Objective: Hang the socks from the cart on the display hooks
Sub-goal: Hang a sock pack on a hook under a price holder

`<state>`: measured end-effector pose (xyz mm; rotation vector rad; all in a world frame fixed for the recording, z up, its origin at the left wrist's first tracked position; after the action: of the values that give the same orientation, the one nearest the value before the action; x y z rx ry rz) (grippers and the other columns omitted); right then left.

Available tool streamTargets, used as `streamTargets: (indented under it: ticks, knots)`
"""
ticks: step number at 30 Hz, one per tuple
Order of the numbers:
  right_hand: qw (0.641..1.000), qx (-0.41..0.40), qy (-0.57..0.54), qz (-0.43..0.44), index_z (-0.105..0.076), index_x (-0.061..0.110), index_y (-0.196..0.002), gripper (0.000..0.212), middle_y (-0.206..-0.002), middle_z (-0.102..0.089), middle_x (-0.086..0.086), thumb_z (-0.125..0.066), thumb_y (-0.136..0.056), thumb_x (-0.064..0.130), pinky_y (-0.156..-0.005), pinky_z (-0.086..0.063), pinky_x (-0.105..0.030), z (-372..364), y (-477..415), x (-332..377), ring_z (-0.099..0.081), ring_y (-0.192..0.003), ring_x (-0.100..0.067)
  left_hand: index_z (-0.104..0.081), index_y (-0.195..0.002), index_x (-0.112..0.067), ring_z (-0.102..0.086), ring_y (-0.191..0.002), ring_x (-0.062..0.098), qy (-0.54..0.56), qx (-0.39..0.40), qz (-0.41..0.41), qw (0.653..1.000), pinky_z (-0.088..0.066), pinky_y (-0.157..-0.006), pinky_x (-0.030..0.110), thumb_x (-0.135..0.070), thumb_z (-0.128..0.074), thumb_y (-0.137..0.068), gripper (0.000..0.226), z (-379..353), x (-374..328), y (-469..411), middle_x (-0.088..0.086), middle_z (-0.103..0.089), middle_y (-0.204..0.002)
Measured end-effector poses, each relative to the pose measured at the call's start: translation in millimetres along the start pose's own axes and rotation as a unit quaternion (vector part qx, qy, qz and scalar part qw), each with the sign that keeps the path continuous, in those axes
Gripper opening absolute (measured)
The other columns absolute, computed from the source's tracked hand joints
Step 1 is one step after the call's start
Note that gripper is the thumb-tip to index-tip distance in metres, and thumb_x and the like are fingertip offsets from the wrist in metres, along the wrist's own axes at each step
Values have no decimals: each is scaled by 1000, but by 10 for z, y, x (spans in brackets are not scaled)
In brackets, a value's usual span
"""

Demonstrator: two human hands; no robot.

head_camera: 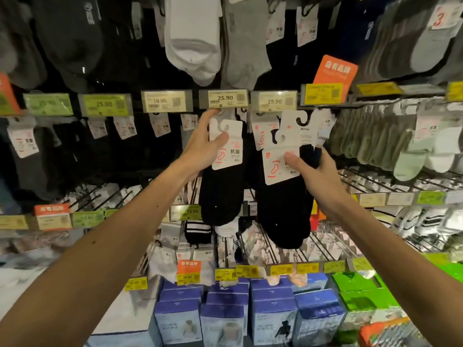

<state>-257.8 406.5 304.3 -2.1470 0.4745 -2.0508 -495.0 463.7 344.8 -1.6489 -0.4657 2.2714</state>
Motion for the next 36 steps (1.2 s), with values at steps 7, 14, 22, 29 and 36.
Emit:
streamTargets:
  ticks: [7, 14, 22, 29, 36]
  knots:
    - [1000, 15, -22, 1, -57, 11, -124, 44, -117, -72, -2, -76, -87, 23, -97, -55, -45, 35, -130, 31, -70, -105, -17, -29, -148, -28, -69, -98, 8, -31, -20, -40, 999, -57, -70, 21, -8, -55, -100, 58, 27, -130, -106, -9, -64, -112]
    - [999, 24, -35, -9, -58, 15, -117, 36, -113, -72, 0, -76, -87, 21, -91, -57, -36, 25, -189, -43, -71, -101, -14, -17, -153, -36, -70, -99, 12, -23, -25, -58, 998, -59, -74, 23, -2, -55, -99, 74, 6, -197, -249, 4, -67, -120]
    - [999, 29, -43, -11, -56, 18, -112, 33, -110, -72, 1, -76, -86, 21, -81, -58, -27, 40, -260, -75, -72, -95, -10, -23, -152, -34, -65, -105, 5, -75, -81, -103, 989, -56, -91, 29, -3, -55, -97, 71, 14, -193, -319, -12, -54, -131]
    - [999, 34, -40, -6, -56, 22, -111, 34, -109, -72, 2, -77, -85, 23, -86, -57, -32, -7, -303, -56, -72, -96, -10, -13, -156, -31, -54, -88, -21, -119, -80, -107, 984, -39, -68, -5, 4, -57, -95, 82, -28, -184, -347, -15, -43, -129]
    - [998, 39, -44, 6, -55, 22, -107, 29, -105, -72, 4, -76, -86, 19, -79, -59, -25, -66, -310, 33, -72, -93, -8, -3, -151, -53, -58, -106, 21, -195, -106, -109, 969, -41, -92, 32, -12, -66, -94, 94, -16, -52, -389, 11, -56, -136]
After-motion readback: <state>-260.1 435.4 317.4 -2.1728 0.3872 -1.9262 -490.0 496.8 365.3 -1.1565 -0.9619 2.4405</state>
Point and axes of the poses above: each hand's wrist, its own y-axis away from the middle knuckle, its own z-axis out of the back of the hand, x = y × z, the point moved 4 cm from there along -y, towards the middle knuckle
